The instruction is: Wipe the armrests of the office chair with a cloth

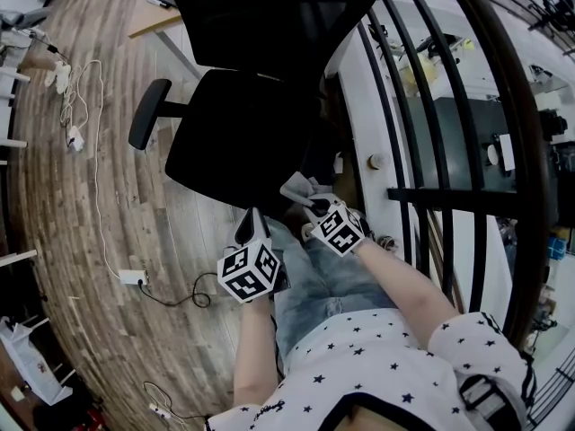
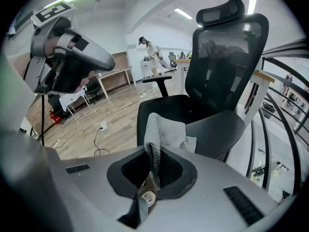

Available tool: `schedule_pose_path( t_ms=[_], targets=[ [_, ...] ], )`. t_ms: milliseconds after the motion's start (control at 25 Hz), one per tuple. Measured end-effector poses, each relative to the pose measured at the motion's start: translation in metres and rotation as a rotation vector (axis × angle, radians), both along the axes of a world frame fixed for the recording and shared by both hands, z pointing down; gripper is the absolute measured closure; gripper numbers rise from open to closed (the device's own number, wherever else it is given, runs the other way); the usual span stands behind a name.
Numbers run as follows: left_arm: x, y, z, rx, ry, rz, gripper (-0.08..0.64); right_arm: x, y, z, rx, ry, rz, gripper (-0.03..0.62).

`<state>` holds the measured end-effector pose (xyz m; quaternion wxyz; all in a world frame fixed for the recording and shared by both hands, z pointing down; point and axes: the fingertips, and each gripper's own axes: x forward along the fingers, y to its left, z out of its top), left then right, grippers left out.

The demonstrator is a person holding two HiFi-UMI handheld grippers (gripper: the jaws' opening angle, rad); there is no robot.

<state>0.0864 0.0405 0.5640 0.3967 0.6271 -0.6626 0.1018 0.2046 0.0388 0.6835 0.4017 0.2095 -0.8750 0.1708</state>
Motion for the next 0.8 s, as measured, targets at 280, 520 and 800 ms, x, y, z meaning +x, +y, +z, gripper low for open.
schedule_pose_path(
  t_ms=[280,520,800],
  targets=[
    [0.002,0.003,-0.004,0.006,-0.006,-0.008,0.552,-0.004,0.015,0.007,-0.028,0.028,-0.076,0.566],
    [-0.003,0.004,-0.012,0.019,-0.014,-0.030,0.552,-0.008,0.016,0.002,-0.016,0.032,-0.109,0.566],
    [-0.001,0.007,-0.023,0.035,-0.024,-0.054,0.552,-0.004,0.015,-0.016,-0.007,-0.011,-0.102,0.566]
  ],
)
